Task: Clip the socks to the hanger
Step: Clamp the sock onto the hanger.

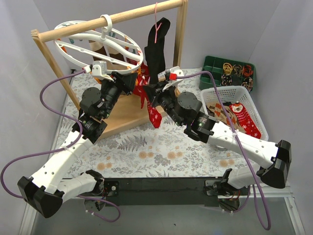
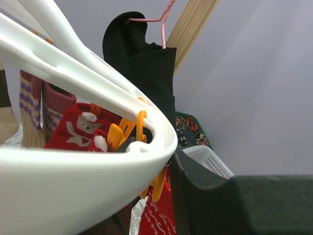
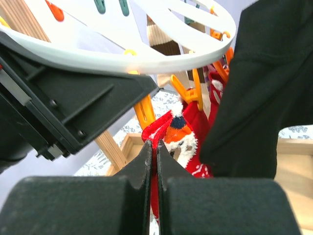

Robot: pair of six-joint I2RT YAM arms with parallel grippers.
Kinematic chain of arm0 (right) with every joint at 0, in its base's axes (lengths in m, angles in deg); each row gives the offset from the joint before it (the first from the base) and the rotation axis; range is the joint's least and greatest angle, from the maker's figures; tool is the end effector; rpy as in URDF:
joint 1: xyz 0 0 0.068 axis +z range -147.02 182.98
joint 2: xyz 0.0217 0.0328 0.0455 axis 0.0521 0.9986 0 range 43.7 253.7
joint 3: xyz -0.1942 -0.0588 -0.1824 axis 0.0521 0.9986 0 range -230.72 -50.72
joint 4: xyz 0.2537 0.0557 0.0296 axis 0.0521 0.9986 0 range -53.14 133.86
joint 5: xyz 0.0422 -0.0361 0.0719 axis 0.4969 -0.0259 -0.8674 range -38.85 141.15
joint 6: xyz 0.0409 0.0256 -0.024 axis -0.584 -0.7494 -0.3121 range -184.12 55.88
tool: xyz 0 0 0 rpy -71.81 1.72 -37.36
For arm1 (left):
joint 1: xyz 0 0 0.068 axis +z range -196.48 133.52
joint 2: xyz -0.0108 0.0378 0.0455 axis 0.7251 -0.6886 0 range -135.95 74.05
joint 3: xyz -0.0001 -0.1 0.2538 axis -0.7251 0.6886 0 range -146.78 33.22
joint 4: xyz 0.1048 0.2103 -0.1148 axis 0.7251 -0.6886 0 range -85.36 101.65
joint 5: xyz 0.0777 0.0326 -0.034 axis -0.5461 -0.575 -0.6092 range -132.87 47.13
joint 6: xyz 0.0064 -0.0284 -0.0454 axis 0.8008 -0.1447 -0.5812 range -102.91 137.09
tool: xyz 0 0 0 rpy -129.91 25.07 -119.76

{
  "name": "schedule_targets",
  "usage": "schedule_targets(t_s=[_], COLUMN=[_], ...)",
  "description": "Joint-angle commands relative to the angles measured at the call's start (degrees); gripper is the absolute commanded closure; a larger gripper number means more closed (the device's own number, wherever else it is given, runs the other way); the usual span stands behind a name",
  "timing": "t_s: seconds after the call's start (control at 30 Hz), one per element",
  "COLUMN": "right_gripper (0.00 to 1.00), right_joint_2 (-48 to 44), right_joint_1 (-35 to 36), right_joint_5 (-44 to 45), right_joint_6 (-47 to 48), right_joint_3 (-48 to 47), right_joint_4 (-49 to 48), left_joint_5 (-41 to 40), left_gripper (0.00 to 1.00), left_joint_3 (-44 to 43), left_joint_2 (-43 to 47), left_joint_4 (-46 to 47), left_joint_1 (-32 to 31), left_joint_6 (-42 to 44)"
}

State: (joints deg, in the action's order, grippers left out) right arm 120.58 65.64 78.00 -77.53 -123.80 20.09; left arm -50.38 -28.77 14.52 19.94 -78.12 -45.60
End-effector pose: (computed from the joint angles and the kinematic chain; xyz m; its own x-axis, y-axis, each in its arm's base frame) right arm 0.1573 0.2693 0.4379 -0.0367 0.3797 -0.9244 -0.5981 0.7327 0.3247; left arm 0.2031 -0.1196 0.4319 -0.2920 -0.8548 -0.4290 0.3298 0.3310 -0.8841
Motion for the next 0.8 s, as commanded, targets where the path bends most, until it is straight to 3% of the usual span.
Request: schedule_targets(t_s=[0.0,0.43,0.77], right_gripper=[0.99,0.99,0.99], right_joint_2=[0.99,-0.33,0.29], right_joint_1=[0.28,0.28,0.36], right_joint_5=[0.66,1.71,0.40], right_joint_6=[0.75,0.23,0.22], right_joint_3=[-3.03,1.53,-0.13], right_joint_4=[-4.67,-4.67,-4.76], left_joint_5=[-1.11,-2.60,-2.51], left_gripper=[1.00,1.00,1.00], left_joint_3=[-1.28,-2.25,-3.22], left_joint_2=[-0.85,-0.50,-1.99], left_joint_4=[-5.04,-6.01,-7.94], left_joint_1=[0.35,0.35,0.35], left_joint_6=[-0.50,-0.59,-1.73])
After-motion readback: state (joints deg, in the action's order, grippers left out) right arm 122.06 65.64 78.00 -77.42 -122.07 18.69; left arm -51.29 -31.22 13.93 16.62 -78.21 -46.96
